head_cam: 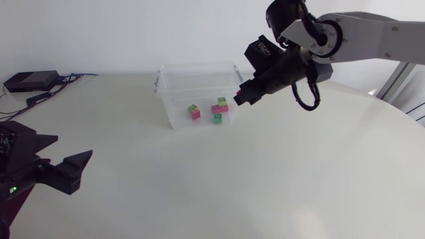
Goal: Place the duplo bricks in the container
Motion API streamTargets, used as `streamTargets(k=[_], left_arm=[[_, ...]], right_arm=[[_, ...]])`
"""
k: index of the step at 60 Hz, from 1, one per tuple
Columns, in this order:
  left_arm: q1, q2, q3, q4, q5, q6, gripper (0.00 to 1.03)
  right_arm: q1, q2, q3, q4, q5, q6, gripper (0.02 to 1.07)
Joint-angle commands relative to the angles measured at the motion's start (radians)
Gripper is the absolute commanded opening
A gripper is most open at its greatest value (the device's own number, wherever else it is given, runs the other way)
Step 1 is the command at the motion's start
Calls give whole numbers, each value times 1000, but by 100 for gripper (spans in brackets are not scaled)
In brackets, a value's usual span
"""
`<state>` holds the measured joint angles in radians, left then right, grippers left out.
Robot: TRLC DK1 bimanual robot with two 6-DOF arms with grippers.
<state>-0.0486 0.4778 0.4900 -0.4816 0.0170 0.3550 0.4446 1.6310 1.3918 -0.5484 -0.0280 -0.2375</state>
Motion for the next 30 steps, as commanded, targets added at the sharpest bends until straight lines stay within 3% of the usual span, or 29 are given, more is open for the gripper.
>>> streamTargets(k=[1,30], left_arm=[[18,-42,-42,-6,-3,24,99],[95,-139,-116,-3,-3,67,99]], right_arm=[[-9,56,56,38,7,24,31],[-14,320,282,281,5,40,35]])
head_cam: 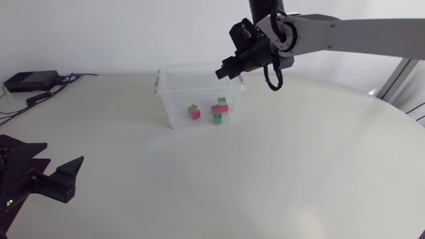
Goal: Place the duplo bricks in the container
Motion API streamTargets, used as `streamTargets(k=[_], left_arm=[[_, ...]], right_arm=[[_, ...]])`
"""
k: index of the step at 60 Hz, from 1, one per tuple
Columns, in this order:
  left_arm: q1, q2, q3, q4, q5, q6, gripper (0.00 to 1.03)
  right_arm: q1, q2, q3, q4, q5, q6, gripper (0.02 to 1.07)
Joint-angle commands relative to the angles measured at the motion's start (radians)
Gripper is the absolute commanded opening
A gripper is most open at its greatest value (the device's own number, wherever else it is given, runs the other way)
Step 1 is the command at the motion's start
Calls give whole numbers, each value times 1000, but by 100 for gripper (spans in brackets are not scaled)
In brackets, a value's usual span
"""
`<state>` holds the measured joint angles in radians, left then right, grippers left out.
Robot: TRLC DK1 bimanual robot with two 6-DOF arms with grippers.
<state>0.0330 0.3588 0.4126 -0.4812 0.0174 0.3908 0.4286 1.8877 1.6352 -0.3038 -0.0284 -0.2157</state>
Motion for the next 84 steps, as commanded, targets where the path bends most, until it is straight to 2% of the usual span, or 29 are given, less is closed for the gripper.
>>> streamTargets(k=[1,4,5,8,10,11,19,26,32,51,71,84], left_arm=[[18,-21,-43,-2,-4,34,99],[31,-32,-55,10,-4,39,99],[34,-34,-60,12,-4,40,99],[44,-46,-72,18,-4,48,99],[51,-57,-78,20,-4,52,99],[54,-58,-80,21,-4,54,99],[111,-103,-87,27,15,56,99],[140,-129,-97,38,47,57,99],[145,-155,-107,44,49,62,99],[134,-254,-161,89,49,60,99],[127,-279,-204,136,49,52,99],[108,-288,-230,176,43,3,99]], right_arm=[[2,74,43,48,8,18,37],[7,102,51,74,22,21,52],[9,113,51,91,35,21,63],[13,120,41,126,61,22,83],[16,120,25,161,71,21,102],[16,119,20,167,74,21,105],[29,-21,-179,354,173,15,103],[29,-182,-357,453,236,15,103],[19,-340,-505,480,263,15,103],[-45,-874,-910,434,312,-19,103],[-217,-1276,-1143,308,314,-36,103],[-288,-1434,-1246,262,284,-17,103]])
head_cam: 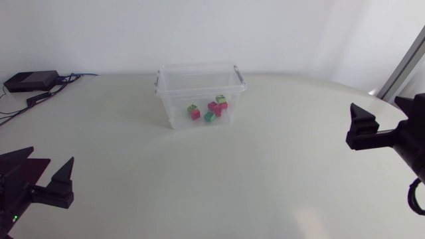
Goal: Place the duplo bricks in the container
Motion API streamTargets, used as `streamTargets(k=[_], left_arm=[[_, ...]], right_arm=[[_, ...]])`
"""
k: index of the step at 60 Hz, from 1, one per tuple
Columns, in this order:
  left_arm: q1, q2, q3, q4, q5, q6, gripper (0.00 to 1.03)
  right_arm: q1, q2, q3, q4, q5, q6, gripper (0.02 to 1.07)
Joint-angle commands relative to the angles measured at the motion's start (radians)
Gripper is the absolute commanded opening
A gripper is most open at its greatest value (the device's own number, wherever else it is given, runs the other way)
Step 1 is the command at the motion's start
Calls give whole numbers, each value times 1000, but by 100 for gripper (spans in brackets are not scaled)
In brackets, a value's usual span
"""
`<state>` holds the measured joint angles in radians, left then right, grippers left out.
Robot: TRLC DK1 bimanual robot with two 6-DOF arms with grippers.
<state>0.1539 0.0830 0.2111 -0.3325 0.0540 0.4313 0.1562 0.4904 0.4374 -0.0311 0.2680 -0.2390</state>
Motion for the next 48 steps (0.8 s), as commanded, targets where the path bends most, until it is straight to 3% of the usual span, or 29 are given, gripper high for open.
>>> streamTargets(k=[1,48], left_arm=[[-16,-13,-32,33,5,-46,99],[-152,-82,-208,328,-53,-425,99]], right_arm=[[-18,-46,-56,-10,-18,11,103],[-154,-484,-432,30,-264,236,103]])
